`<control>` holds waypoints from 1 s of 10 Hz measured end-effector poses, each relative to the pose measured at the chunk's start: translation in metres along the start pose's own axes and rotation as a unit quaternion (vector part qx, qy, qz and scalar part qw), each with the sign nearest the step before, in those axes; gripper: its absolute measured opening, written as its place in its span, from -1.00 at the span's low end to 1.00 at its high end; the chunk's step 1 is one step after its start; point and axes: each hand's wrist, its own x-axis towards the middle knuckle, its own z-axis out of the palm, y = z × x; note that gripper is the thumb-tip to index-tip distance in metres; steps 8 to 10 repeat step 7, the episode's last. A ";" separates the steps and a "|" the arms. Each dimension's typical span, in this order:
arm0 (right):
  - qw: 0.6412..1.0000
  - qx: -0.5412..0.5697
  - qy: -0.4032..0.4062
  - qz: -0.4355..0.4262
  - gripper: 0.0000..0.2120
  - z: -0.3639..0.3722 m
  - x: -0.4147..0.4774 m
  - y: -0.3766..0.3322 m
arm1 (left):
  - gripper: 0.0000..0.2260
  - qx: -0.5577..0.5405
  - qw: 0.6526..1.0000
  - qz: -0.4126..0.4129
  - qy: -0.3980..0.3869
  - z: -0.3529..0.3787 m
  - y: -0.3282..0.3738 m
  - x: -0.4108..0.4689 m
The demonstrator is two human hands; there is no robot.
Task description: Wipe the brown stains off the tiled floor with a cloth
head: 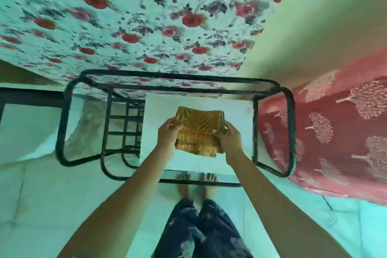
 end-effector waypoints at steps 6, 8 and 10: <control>0.964 -0.223 0.121 -0.079 -0.54 0.019 0.017 0.019 | -0.74 0.266 0.943 0.176 0.096 0.002 -0.010 0.025; 0.962 -0.229 0.085 -0.123 -0.54 0.011 -0.033 -0.004 | -0.65 0.220 0.951 0.197 0.095 -0.016 0.006 -0.020; 0.962 -0.229 0.085 -0.123 -0.54 0.011 -0.033 -0.004 | -0.65 0.220 0.951 0.197 0.095 -0.016 0.006 -0.020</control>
